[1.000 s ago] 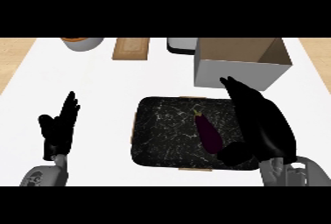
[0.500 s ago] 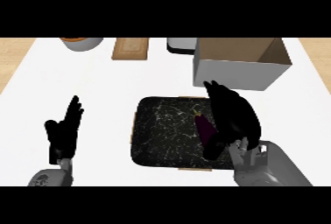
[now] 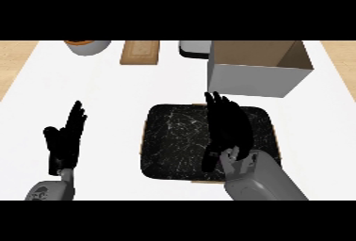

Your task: Pick the eggplant from the tray and place it in the cardboard box

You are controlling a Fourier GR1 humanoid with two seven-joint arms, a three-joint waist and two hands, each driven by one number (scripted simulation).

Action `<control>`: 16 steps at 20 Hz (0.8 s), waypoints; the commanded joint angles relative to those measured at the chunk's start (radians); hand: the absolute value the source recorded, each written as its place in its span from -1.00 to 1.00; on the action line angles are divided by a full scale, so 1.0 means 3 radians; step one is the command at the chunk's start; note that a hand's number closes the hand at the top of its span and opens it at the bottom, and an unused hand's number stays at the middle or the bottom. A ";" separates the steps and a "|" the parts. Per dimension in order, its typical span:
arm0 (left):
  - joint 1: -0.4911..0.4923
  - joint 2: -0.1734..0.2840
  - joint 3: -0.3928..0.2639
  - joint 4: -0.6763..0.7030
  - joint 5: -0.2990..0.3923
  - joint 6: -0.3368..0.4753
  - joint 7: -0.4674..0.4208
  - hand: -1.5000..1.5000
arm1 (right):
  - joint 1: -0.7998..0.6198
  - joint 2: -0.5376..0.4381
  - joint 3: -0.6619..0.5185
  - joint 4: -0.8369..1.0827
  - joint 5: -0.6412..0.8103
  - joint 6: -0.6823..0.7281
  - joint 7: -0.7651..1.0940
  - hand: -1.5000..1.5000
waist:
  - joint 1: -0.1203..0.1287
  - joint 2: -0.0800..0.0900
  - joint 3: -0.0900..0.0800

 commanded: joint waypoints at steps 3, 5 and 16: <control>-0.0053 -0.0020 0.0070 0.0241 0.0023 -0.0064 -0.0217 0.00 | -0.0142 0.0241 -0.0001 0.0375 0.0201 0.0211 0.0582 -1.00 | -0.0008 0.0009 -0.0002; 0.0049 0.0082 0.0095 0.0066 0.0069 -0.0155 -0.0110 0.00 | -0.0050 0.0229 -0.0095 0.0258 0.0209 0.0336 0.0589 -1.00 | -0.0008 -0.0001 0.0000; -0.0016 -0.0026 0.0000 -0.0102 -0.0060 0.0007 0.0132 0.00 | -0.0204 0.0248 -0.0028 0.0642 0.0194 0.0097 0.0751 -1.00 | 0.0011 0.0000 0.0001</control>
